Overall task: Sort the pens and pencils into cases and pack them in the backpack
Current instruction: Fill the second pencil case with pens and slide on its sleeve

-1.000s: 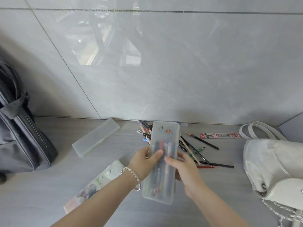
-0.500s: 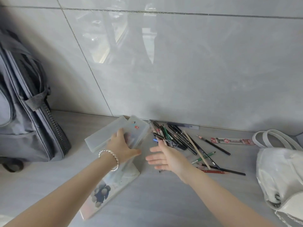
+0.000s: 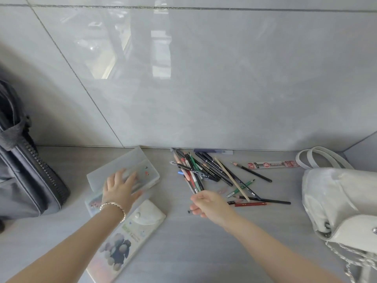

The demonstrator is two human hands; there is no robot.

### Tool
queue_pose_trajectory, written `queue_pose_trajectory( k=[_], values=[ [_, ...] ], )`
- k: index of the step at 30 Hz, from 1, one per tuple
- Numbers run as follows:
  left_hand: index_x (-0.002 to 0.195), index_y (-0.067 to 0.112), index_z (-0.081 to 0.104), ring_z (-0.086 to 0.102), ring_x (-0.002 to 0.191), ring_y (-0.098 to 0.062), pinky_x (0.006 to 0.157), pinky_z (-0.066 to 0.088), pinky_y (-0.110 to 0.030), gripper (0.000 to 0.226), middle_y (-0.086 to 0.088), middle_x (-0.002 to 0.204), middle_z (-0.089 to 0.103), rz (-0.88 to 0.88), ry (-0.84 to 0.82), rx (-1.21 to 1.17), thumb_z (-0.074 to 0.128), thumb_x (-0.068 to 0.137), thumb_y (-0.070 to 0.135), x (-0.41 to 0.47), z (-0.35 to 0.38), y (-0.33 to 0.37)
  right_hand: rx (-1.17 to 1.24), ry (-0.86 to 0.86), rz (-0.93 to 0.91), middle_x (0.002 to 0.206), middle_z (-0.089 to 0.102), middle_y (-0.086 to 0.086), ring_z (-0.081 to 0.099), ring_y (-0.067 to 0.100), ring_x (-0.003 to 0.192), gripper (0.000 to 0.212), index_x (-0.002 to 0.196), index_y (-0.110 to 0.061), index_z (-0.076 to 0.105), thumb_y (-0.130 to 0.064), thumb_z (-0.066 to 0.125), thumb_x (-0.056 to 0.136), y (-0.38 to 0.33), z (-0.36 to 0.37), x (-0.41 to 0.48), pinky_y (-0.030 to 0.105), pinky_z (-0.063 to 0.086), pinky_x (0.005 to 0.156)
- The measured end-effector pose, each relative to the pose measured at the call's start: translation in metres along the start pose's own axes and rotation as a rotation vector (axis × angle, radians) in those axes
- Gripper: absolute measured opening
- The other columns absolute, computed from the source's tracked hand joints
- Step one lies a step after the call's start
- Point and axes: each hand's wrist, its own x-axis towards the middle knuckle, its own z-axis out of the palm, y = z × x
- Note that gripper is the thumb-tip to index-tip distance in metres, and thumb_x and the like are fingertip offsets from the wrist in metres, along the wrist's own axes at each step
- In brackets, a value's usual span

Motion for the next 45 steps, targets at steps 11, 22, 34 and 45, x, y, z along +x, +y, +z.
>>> queue_pose_trajectory(
  k=[11,22,34,45],
  values=[
    [0.143,0.017,0.014,0.039,0.128,-0.025,0.099,0.038,-0.033,0.094,-0.006,0.137,0.039,-0.019,-0.461,0.316,0.066,0.072,0.048,-0.051,0.010,0.039,-0.087,0.031,-0.013,0.083,0.063,-0.003,0.059,0.014,0.085,0.010,0.095,-0.015,0.056,-0.017,0.046,0.093,0.025,-0.001,-0.002,0.021,0.043,0.076],
    [0.148,0.026,-0.002,0.041,0.121,-0.020,0.103,0.036,-0.032,0.106,0.003,0.129,0.033,0.516,-0.194,-0.066,0.065,0.066,0.041,-0.064,-0.043,0.129,-0.579,0.286,-0.423,0.133,0.032,-0.003,0.047,0.014,0.117,0.069,0.143,-0.026,0.018,-0.037,0.056,0.087,0.003,-0.015,-0.034,0.017,0.035,0.080],
    [0.148,0.025,-0.005,0.039,0.123,-0.024,0.102,0.036,-0.034,0.108,0.001,0.138,0.029,0.519,-0.203,0.233,0.066,0.069,0.046,-0.057,-0.031,0.116,-0.643,0.489,-0.331,0.099,0.067,0.017,0.060,0.032,0.094,0.036,0.134,-0.012,0.042,-0.016,0.032,0.099,0.022,-0.049,-0.040,0.034,0.036,0.071],
    [0.121,0.032,0.041,0.056,0.104,-0.021,0.091,0.045,-0.033,0.056,0.003,0.113,0.053,0.270,-0.554,-0.080,0.053,0.077,0.064,-0.032,-0.028,0.095,-0.304,0.733,-0.197,0.056,0.034,-0.007,0.032,0.008,0.053,0.042,0.060,-0.027,0.024,-0.012,0.039,0.096,0.034,-0.089,-0.010,0.023,0.023,0.048]
  ],
)
